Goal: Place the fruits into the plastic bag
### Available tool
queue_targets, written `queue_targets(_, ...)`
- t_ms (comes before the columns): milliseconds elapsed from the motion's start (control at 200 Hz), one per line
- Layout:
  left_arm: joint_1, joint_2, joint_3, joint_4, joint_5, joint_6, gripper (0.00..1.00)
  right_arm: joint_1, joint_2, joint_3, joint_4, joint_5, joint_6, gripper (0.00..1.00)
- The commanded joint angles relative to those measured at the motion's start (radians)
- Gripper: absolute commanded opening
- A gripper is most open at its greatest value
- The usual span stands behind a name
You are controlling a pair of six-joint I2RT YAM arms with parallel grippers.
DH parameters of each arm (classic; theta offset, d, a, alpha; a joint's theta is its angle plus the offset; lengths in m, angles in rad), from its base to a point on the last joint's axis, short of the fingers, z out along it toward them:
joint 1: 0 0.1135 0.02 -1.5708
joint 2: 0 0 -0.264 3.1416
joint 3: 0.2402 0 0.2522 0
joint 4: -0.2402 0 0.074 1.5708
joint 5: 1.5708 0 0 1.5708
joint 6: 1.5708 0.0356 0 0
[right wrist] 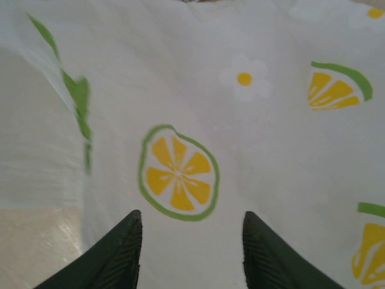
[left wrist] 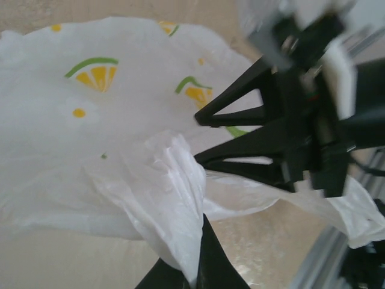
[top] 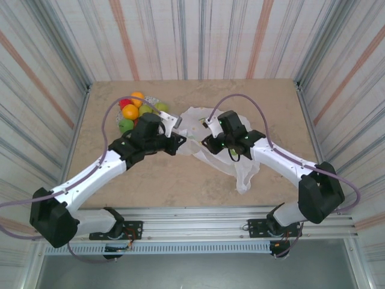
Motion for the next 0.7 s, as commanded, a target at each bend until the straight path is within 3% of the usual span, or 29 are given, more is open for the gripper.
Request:
queue_targets(0, 0.017, -0.030, 0.025, 0.004, 0.119, -0.040, 0.02, 0.048, -0.054, -0.055, 0.087, 0.061, -0.081, 0.52)
queue_targets(366, 0.036, -0.019, 0.024, 0.006, 0.139, -0.042, 0.01, 0.131, -0.129, -0.147, 0.199, 0.079, -0.114, 0.66)
queue_targets(691, 0.037, -0.023, 0.025, -0.002, 0.144, -0.034, 0.01, 0.145, -0.032, -0.116, 0.212, 0.132, -0.124, 0.65)
